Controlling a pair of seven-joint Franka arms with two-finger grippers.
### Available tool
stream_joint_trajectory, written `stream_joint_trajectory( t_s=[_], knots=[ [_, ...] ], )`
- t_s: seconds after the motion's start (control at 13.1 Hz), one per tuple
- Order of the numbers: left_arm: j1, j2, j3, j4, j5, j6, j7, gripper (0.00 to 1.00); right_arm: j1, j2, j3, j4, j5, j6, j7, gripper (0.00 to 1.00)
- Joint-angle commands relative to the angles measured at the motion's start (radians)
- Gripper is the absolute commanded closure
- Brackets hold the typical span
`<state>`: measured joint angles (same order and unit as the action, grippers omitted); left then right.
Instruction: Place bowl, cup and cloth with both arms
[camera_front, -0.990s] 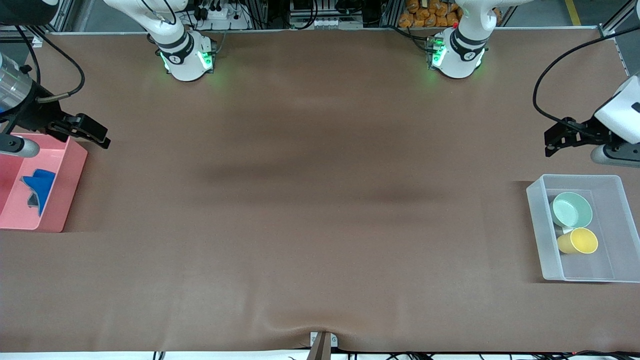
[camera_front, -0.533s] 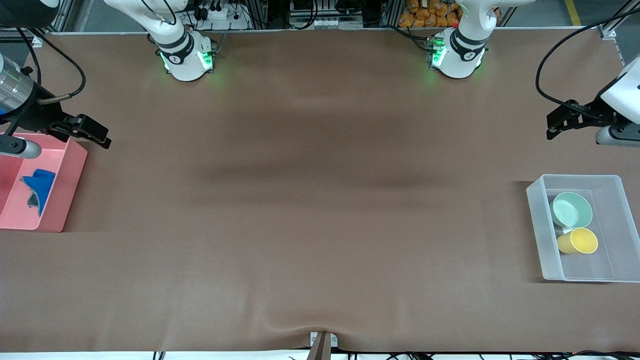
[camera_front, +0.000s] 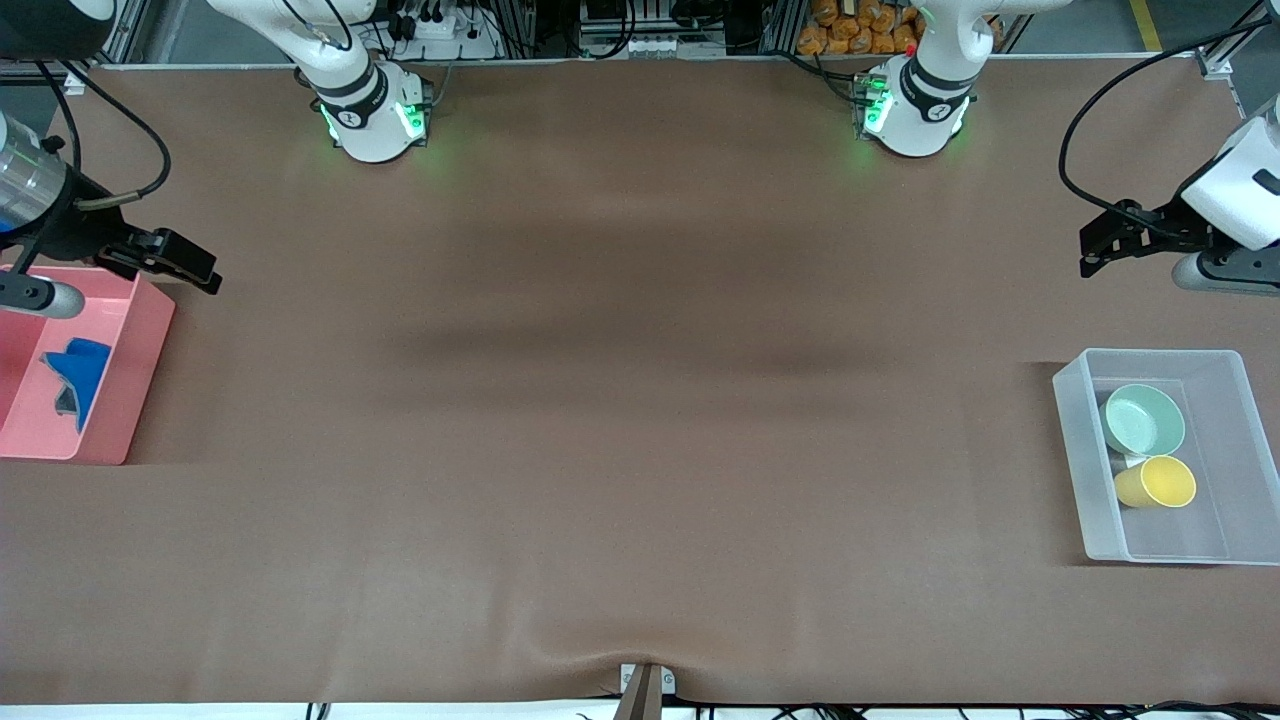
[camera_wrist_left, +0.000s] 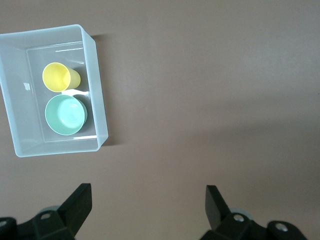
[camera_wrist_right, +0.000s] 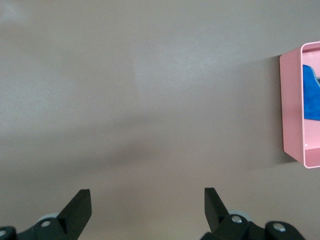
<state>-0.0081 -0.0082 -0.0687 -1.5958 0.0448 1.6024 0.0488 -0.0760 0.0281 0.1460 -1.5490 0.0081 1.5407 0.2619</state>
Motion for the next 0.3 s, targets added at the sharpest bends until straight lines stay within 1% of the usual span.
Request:
stream_joint_trajectory(
  t_s=[0.0, 0.23],
  knots=[
    [-0.013, -0.003, 0.007, 0.025, -0.008, -0.030, -0.024, 0.00, -0.013, 0.010, 0.004, 0.026, 0.000, -0.021, -0.004, 0.00],
    [-0.012, -0.003, 0.006, 0.025, -0.009, -0.030, -0.026, 0.00, -0.011, 0.010, 0.004, 0.024, 0.000, -0.021, -0.003, 0.00]
  ],
)
